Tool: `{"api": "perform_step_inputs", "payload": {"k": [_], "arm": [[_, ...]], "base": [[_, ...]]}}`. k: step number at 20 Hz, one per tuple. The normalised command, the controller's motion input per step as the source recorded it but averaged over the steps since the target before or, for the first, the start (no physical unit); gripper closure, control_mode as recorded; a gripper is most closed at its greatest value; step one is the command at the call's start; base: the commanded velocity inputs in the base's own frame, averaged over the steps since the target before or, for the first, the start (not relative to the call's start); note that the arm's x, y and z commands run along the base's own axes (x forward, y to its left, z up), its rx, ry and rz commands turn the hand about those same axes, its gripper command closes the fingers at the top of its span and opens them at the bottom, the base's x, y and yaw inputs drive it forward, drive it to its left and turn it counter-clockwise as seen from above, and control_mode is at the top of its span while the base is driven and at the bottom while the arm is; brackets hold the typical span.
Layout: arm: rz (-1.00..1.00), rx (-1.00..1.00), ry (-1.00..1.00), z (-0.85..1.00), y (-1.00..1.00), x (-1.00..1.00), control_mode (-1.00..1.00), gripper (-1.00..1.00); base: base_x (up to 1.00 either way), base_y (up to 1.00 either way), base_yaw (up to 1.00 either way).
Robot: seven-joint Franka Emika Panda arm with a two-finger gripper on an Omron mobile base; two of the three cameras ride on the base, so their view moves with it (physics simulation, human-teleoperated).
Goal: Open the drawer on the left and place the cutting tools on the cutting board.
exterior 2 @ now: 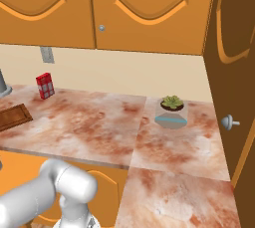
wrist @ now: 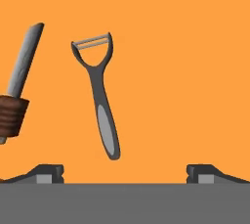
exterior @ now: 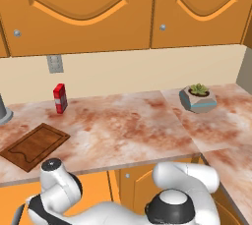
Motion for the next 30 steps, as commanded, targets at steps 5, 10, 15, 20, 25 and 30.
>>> {"api": "perform_step_inputs", "payload": {"k": [5,10,15,20,25,30], "arm": [[0.00,0.00,0.07,-0.21,0.01,0.10,-1.00,-1.00],[0.00,0.00,0.05,-0.31,0.06,0.00,-1.00,-1.00],[0.00,0.00,0.00,-0.36,0.08,0.00,-1.00,-1.00],[0.00,0.00,0.03,-0.30,0.12,0.00,-1.00,-1.00],[0.00,0.00,0.04,-0.30,0.17,0.00,-1.00,-1.00],[0.00,0.00,0.00,-0.24,0.20,0.00,-1.00,-1.00]], "base": [[0.00,0.00,0.00],[0.00,0.00,0.00],[0.00,0.00,0.00],[0.00,0.00,0.00],[0.00,0.00,0.00],[0.00,0.00,0.00]]}}
